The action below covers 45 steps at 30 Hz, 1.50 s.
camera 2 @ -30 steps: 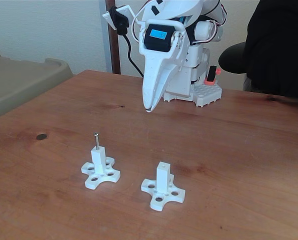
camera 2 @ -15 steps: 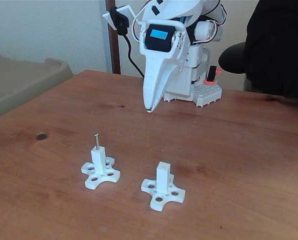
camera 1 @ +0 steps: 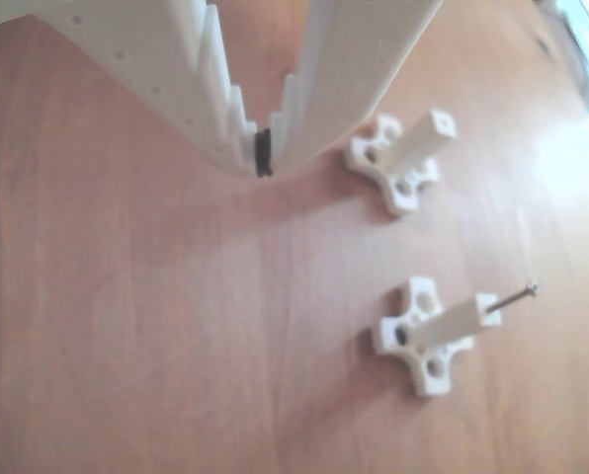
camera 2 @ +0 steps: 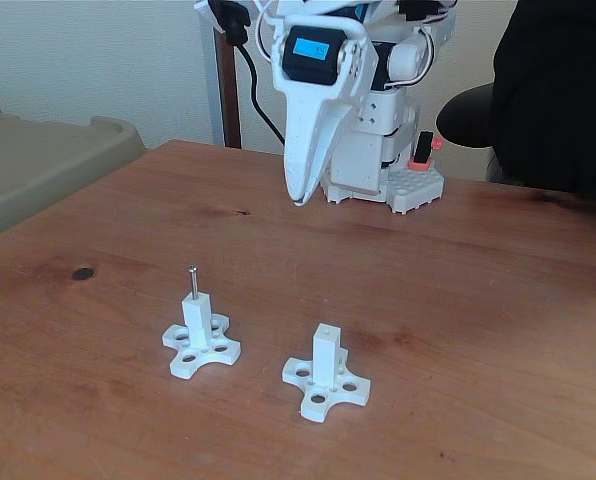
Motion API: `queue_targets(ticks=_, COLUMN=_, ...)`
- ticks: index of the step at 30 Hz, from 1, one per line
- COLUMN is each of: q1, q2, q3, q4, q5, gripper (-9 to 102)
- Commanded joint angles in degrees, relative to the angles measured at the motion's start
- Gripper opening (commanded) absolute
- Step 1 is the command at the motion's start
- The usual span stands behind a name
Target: Grab the screw and set it in the hole.
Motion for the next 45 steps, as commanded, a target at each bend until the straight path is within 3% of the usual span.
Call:
queue_targets(ticks=1, q1=-0.6, q2=-5.3, q3=-9.4, q4=-0.9, q5=1.1, gripper=-4)
queue_targets(ticks=26, q1=-0.6, q2=-47.8, q3=-49.7, q4=12.0, q5=5.0, gripper=1)
queue_targets(ticks=45, q1=2.3, q2=-67.1, q3=-64.2, q4=8.4, q5=5.2, gripper=5)
